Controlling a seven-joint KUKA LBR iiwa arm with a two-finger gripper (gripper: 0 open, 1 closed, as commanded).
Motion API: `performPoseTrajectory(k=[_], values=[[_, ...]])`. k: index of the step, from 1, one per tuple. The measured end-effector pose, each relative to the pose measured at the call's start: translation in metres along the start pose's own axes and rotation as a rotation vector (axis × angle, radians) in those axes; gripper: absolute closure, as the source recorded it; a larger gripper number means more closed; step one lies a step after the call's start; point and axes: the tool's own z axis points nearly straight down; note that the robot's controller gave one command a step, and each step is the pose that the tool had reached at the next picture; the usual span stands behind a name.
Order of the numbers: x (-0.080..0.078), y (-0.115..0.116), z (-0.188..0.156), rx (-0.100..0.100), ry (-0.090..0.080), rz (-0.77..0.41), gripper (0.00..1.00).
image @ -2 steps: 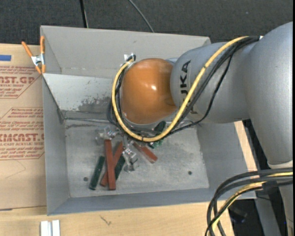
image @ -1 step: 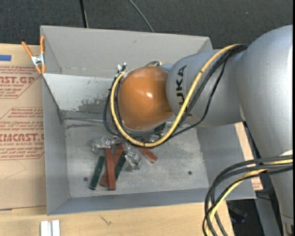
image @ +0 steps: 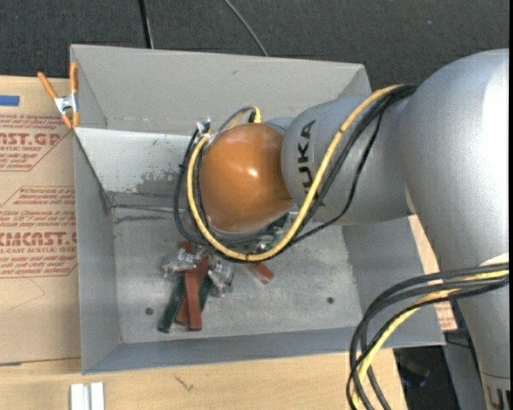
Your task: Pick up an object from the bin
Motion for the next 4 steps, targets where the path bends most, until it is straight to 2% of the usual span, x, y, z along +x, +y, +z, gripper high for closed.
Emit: performPoseTrajectory(k=[3,4], values=[[-0.0004,0.0005,-0.0030,0.000,-0.002,0.001,1.00],[0.0006,0.0024,-0.0092,-0.006,0.003,0.000,1.00]])
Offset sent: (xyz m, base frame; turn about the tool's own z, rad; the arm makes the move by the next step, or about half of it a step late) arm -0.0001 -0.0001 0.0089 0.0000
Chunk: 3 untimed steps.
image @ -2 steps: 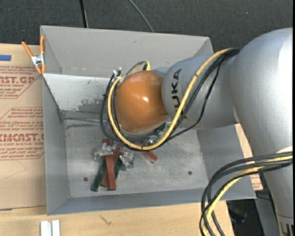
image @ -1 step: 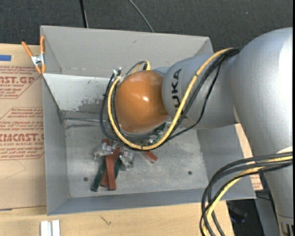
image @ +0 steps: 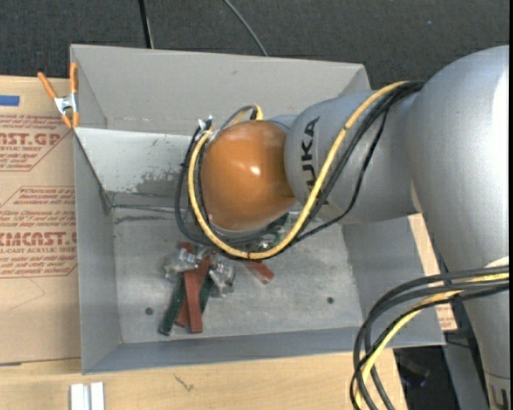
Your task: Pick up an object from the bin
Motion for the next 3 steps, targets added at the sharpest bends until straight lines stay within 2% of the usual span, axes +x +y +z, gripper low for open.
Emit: performPoseTrajectory(k=[1,2,3], values=[[0.000,0.001,-0.022,-0.001,0.002,0.000,1.00],[-0.001,-0.001,-0.037,0.007,-0.004,0.000,1.00],[-0.002,-0.001,-0.044,0.009,-0.006,0.001,1.00]])
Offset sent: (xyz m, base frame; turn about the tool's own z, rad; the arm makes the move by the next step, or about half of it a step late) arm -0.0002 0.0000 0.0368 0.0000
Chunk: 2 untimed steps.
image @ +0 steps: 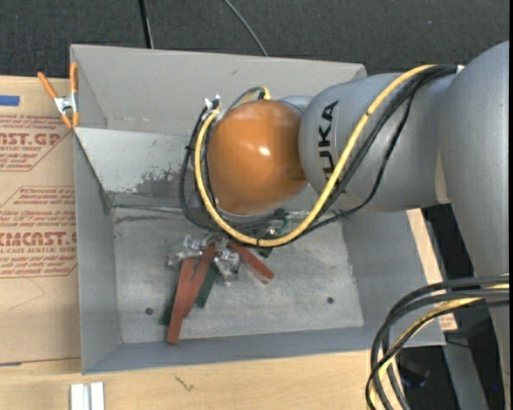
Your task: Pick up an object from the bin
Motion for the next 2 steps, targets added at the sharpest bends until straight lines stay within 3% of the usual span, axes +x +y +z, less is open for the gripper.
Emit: performPoseTrajectory(k=[2], values=[[0.0001,0.0014,-0.0115,-0.006,0.004,0.000,1.00]])
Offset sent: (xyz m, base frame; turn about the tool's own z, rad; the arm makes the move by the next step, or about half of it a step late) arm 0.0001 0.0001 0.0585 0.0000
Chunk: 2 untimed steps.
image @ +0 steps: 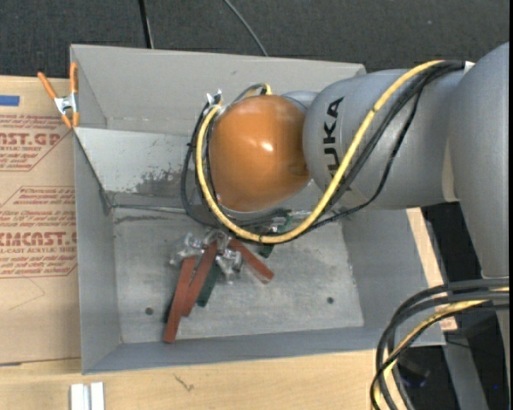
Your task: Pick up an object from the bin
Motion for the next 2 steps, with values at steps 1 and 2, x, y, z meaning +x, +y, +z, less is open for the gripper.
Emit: performPoseTrajectory(k=[1,2], values=[[-0.0001,0.0002,-0.0157,0.000,0.000,0.000,1.00],[-0.0011,-0.0006,-0.0250,0.005,-0.004,0.001,1.00]])
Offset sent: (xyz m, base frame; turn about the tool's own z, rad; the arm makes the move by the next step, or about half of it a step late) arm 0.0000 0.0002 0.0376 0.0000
